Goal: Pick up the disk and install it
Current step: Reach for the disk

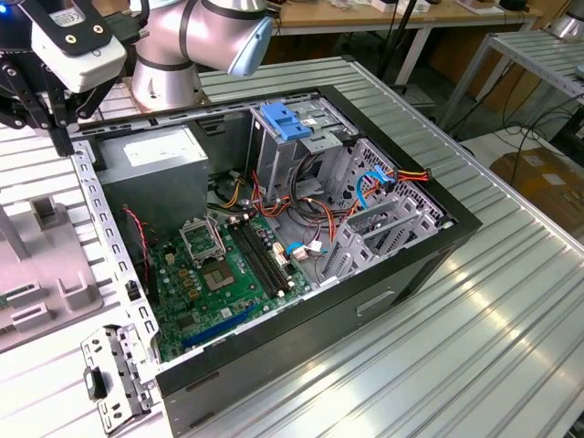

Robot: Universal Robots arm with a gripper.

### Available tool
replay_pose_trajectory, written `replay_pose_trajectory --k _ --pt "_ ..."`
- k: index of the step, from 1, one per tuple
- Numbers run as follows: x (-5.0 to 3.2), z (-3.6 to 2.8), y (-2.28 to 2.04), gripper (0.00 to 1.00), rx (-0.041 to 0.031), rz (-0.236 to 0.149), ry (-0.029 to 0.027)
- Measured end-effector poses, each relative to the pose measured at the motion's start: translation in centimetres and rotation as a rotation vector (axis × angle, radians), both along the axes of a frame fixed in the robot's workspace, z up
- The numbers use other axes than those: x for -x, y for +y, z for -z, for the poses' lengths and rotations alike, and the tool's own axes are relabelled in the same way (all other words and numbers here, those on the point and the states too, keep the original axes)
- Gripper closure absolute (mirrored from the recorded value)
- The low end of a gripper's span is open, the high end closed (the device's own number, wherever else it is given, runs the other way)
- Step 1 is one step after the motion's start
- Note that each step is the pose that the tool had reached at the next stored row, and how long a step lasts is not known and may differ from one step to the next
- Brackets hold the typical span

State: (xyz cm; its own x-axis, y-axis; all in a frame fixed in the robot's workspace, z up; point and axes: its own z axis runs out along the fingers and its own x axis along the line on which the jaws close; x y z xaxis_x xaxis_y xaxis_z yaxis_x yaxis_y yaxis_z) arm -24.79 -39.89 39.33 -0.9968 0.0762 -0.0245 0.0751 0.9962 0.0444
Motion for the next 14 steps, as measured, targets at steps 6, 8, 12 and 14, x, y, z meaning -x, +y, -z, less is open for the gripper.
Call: replay_pose_trajectory --k 6,8,12,14 --pt "0.91 0.00 0.00 0.89 0.0001 0.000 0.0001" --pt "1.14 0.00 0.00 0.89 0.0001 0.000 0.0001" --pt "1.64 0.00 0.00 0.89 0.0001 0.000 0.0001" --pt "1.83 0.00 0.00 0.89 0.0001 0.000 0.0001"
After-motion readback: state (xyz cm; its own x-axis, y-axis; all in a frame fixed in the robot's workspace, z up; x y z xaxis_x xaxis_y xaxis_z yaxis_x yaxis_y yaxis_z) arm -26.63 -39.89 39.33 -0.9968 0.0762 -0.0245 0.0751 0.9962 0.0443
